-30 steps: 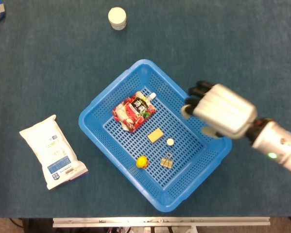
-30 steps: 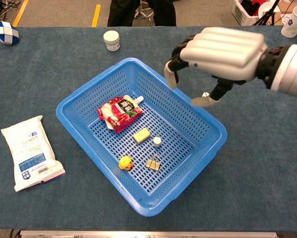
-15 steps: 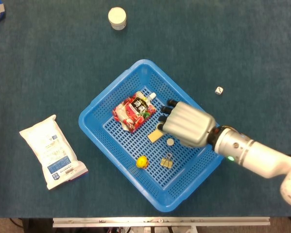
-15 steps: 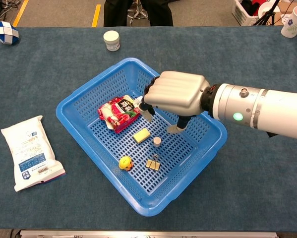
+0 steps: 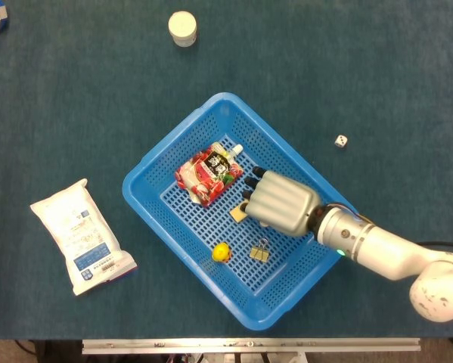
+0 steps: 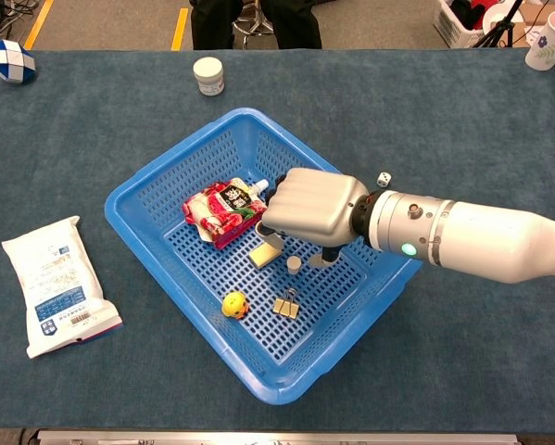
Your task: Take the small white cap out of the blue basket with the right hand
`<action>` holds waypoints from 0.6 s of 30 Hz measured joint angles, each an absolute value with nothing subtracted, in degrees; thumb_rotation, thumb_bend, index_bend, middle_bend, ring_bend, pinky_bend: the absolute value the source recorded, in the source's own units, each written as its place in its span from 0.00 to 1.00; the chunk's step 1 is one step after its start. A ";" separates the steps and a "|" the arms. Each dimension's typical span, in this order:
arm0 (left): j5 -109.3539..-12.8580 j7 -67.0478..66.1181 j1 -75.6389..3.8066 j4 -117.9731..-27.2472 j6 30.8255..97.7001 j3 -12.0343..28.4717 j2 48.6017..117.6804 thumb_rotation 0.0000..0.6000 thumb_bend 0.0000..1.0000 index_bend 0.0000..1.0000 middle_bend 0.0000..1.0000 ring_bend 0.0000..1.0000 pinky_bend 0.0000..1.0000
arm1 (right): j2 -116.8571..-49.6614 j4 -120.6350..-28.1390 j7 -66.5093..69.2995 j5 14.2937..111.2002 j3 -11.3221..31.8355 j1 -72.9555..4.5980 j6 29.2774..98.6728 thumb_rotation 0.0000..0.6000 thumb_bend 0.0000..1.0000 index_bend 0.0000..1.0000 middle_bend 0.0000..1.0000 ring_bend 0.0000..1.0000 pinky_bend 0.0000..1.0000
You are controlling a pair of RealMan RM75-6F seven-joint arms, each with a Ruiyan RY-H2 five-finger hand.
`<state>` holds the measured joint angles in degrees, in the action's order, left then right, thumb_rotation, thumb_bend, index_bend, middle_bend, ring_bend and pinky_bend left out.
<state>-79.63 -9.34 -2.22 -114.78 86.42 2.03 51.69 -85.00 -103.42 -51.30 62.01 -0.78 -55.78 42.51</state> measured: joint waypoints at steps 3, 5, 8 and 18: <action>-79.76 -9.00 -2.12 -114.70 86.46 2.01 51.61 1.00 0.00 0.05 0.00 0.00 0.00 | -86.17 -102.48 -51.72 61.82 -1.38 -56.14 43.13 1.00 0.19 0.47 0.44 0.26 0.25; -79.82 -8.75 -2.06 -114.64 86.50 2.02 51.52 1.00 0.00 0.05 0.00 0.00 0.00 | -86.99 -101.94 -51.96 61.83 -1.69 -56.30 43.87 1.00 0.19 0.48 0.44 0.26 0.25; -79.94 -8.43 -1.99 -114.50 86.56 2.03 51.47 1.00 0.00 0.05 0.00 0.00 0.00 | -87.99 -101.19 -52.33 61.89 -2.17 -56.51 44.82 1.00 0.19 0.48 0.44 0.26 0.25; -80.25 -6.99 -1.66 -114.14 86.69 1.99 51.12 1.00 0.00 0.05 0.00 0.00 0.00 | -90.74 -98.56 -53.94 61.03 -3.36 -57.68 45.49 1.00 0.19 0.49 0.44 0.26 0.25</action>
